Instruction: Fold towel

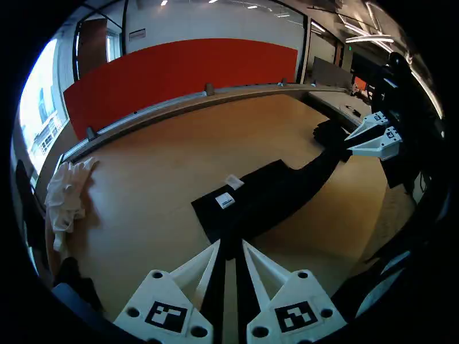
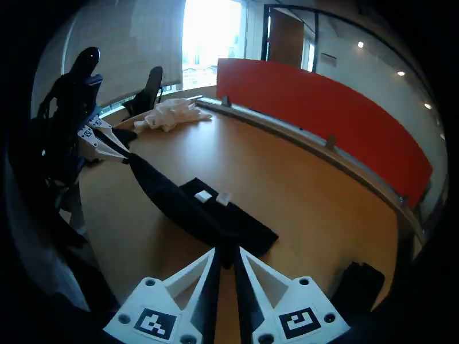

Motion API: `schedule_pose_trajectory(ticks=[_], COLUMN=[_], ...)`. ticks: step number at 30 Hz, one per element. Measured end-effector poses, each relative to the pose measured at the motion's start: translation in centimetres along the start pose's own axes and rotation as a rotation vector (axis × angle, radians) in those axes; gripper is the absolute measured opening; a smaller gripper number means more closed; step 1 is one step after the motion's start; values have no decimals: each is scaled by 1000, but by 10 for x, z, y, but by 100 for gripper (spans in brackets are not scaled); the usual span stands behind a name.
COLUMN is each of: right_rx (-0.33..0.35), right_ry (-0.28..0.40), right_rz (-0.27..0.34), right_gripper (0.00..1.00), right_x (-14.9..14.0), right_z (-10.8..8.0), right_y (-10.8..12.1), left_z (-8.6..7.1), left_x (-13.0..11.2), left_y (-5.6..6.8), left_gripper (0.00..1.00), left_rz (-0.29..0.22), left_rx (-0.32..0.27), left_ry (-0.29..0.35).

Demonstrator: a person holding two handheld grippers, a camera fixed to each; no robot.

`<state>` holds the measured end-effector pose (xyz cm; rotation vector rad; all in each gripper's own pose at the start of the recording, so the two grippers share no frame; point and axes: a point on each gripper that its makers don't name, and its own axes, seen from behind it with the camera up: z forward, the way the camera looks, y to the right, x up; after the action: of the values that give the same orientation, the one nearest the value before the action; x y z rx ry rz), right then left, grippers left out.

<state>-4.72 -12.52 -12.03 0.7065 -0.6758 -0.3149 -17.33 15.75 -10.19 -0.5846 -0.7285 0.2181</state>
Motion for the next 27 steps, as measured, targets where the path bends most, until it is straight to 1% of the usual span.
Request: schedule_pose_trajectory(ticks=[6, 12, 18, 27], right_rx=[1, 4, 7, 16], right_ry=[-20, -38, -64, -102], right_rz=[-4, -9, -12, 5], right_gripper=[15, 15, 15, 15], right_x=[-7, -11, -20, -34], right_z=[3, 10, 20, 37], right_y=[0, 2, 6, 13], left_z=[4, 12, 27, 52], left_x=[0, -1, -5, -19], left_y=[0, -3, -6, -8], left_gripper=[11, 11, 11, 11], left_rz=[-9, -27, -24, -44], left_rx=[-6, -12, -17, -24], left_ry=[-5, -12, -32, -78])
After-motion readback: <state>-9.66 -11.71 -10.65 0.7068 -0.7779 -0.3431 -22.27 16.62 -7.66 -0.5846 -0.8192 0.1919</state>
